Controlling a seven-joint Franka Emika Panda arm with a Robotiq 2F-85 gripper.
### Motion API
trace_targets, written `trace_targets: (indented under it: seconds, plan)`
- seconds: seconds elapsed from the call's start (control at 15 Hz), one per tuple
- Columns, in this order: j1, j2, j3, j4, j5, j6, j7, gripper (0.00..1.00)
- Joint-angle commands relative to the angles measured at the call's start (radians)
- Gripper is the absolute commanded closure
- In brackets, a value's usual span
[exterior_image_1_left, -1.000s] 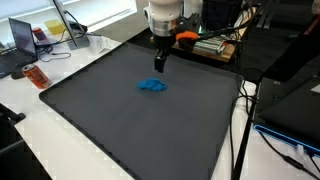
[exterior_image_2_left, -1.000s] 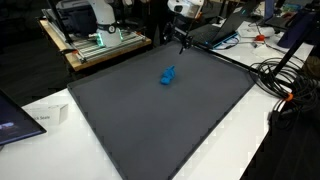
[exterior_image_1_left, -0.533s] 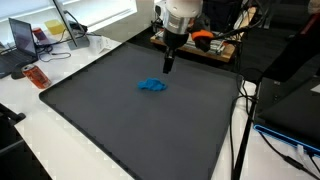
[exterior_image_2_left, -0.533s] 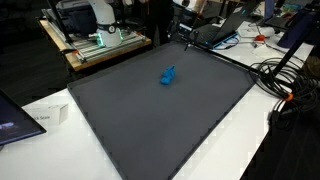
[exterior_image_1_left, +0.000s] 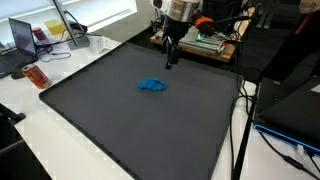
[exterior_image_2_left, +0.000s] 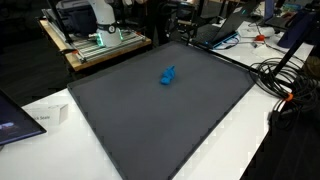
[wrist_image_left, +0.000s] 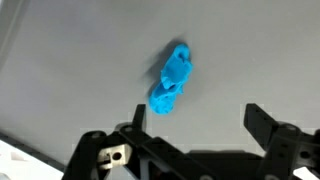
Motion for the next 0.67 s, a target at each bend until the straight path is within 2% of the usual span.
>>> trace_targets:
  seconds: [0.0,0.27,0.47,0.6]
  plan:
    - [-0.051,-0.106,0.019,-0.097,0.026,0.085,-0.234,0.00]
    - [-0.078,-0.154,0.036,-0.108,0.139,0.050,-0.538,0.00]
    - [-0.086,-0.182,0.040,-0.089,0.233,-0.059,-0.739,0.00]
    - [-0.091,-0.202,0.042,-0.078,0.244,-0.147,-0.811,0.00]
